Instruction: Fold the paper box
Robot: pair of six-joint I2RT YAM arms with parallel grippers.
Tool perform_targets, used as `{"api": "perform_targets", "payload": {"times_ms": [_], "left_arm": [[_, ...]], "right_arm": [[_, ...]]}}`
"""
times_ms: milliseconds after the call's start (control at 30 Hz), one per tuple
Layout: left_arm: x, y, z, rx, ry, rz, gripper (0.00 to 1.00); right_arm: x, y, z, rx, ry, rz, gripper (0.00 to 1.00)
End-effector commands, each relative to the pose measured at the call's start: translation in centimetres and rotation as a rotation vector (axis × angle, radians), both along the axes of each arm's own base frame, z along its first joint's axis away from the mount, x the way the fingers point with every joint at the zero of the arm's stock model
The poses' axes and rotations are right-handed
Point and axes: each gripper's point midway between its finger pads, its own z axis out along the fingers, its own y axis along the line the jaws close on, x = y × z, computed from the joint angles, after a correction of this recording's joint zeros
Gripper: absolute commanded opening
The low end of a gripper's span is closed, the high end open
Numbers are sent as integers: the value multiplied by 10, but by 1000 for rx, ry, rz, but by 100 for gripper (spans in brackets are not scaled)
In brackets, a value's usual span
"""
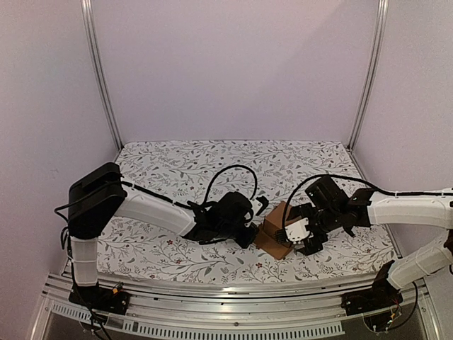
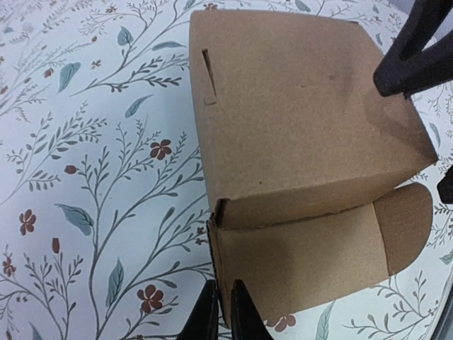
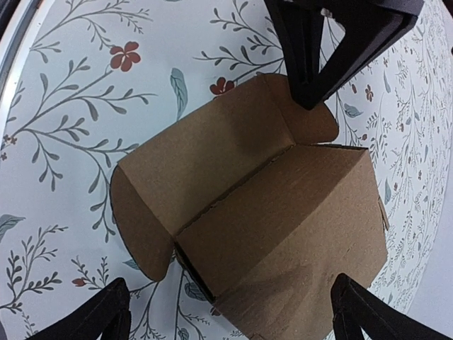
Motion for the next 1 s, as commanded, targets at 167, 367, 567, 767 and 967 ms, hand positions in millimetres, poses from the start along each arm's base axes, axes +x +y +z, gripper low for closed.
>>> {"api": "perform_targets", "payload": {"times_ms": [167, 367, 567, 767, 967], "left_arm": [[0, -1, -3, 0, -15, -13, 7], [-3, -4, -2, 5, -28, -29, 6], [-6, -5, -4, 10, -31, -43, 6], [-9, -9, -7, 13, -26, -62, 6], [-10, -11, -6, 13, -29, -70, 5]], "right_arm": [[14, 7, -3, 7, -51, -44, 91], [18, 10, -6, 4, -32, -70, 88], [20, 13, -6, 8, -20, -87, 85], [22, 19, -2, 11, -7, -92, 82], [22, 21, -11, -22, 8, -96, 81]]}}
